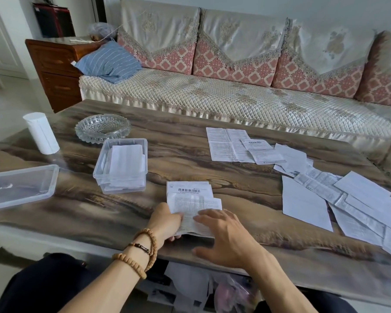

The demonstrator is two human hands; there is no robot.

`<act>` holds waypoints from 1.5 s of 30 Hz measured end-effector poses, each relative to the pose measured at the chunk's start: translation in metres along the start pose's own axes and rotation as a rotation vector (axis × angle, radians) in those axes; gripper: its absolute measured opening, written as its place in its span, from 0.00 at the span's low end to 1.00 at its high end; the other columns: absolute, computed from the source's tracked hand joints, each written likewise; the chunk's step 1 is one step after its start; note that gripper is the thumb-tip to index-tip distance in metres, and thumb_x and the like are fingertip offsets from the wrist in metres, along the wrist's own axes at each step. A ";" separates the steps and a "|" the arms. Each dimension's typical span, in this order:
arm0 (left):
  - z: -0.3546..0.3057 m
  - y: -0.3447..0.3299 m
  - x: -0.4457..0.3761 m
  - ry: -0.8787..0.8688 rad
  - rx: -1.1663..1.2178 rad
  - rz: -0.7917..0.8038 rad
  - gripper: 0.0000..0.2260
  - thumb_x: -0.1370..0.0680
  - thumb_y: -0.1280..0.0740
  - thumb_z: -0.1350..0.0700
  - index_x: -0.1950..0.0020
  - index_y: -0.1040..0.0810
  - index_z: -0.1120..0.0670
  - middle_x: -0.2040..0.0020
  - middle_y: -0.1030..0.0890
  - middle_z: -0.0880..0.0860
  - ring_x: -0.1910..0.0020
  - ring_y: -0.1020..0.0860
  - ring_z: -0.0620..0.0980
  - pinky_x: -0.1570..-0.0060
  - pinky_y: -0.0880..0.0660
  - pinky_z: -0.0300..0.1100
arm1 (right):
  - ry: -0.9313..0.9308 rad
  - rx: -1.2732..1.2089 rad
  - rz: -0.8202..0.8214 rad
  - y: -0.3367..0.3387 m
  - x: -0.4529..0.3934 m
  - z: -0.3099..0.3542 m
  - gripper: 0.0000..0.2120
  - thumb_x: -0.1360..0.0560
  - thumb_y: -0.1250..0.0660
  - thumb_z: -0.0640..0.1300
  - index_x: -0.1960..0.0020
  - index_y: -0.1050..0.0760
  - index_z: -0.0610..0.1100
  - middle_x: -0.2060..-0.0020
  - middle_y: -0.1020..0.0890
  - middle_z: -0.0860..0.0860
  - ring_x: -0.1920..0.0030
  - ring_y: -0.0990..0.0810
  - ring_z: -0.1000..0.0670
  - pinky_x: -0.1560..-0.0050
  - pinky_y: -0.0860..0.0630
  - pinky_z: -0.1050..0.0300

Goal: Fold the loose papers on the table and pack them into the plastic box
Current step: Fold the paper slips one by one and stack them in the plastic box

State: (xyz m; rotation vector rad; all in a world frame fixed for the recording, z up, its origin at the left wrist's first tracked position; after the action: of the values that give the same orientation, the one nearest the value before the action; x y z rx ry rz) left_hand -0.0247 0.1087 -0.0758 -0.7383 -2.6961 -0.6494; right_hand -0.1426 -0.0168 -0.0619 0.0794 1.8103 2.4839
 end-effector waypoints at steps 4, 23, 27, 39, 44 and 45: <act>-0.004 0.012 0.008 -0.009 -0.188 0.035 0.06 0.20 0.35 0.56 0.46 0.26 0.57 0.60 0.21 0.53 0.75 0.25 0.47 0.79 0.31 0.37 | 0.057 0.098 -0.105 -0.018 -0.001 -0.005 0.21 0.33 0.35 0.44 0.41 0.21 0.51 0.39 0.19 0.52 0.40 0.20 0.47 0.42 0.24 0.50; 0.031 0.034 0.026 -0.801 -0.898 0.178 0.20 0.17 0.41 0.59 0.27 0.31 0.45 0.26 0.32 0.44 0.25 0.40 0.42 0.27 0.43 0.35 | 0.063 0.010 -0.046 -0.011 0.005 -0.014 0.29 0.30 0.52 0.53 0.33 0.25 0.56 0.30 0.28 0.59 0.27 0.34 0.57 0.35 0.30 0.52; 0.027 0.037 0.022 -0.780 -0.780 0.123 0.09 0.17 0.41 0.53 0.46 0.20 0.48 0.51 0.18 0.44 0.52 0.21 0.43 0.50 0.23 0.42 | -0.004 -0.266 -0.155 -0.012 0.006 -0.019 0.11 0.23 0.36 0.44 0.46 0.16 0.48 0.42 0.18 0.56 0.38 0.26 0.64 0.37 0.31 0.70; -0.012 0.018 -0.027 -0.270 -0.758 -0.267 0.15 0.19 0.41 0.46 0.46 0.23 0.56 0.49 0.18 0.55 0.50 0.20 0.56 0.53 0.25 0.46 | -0.599 -0.209 -0.261 -0.005 -0.065 -0.026 0.14 0.20 0.41 0.52 0.54 0.27 0.41 0.51 0.18 0.39 0.48 0.22 0.35 0.53 0.29 0.50; -0.009 0.021 -0.050 -0.206 -0.659 -0.303 0.15 0.23 0.33 0.44 0.47 0.23 0.55 0.50 0.18 0.54 0.51 0.20 0.55 0.55 0.24 0.45 | -0.580 -0.056 -0.253 -0.010 -0.083 -0.035 0.14 0.21 0.41 0.51 0.48 0.26 0.41 0.50 0.19 0.40 0.48 0.22 0.36 0.57 0.31 0.51; -0.008 0.021 -0.050 -0.227 -0.680 -0.335 0.15 0.23 0.33 0.45 0.46 0.24 0.55 0.50 0.19 0.54 0.50 0.21 0.55 0.55 0.25 0.46 | -0.567 -0.030 -0.253 -0.009 -0.084 -0.035 0.14 0.20 0.42 0.51 0.48 0.26 0.41 0.50 0.19 0.40 0.49 0.22 0.36 0.57 0.31 0.51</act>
State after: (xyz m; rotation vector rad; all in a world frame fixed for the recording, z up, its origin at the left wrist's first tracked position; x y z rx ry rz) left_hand 0.0296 0.1005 -0.0795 -0.5131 -2.8236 -1.7089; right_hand -0.0611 -0.0545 -0.0819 0.4678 1.4408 2.0366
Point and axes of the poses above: each hand's wrist, its own x-axis away from the middle knuckle, its own y-axis out of the back of the hand, z = x × y, the point moved 1 cm from there along -x, towards the middle knuckle
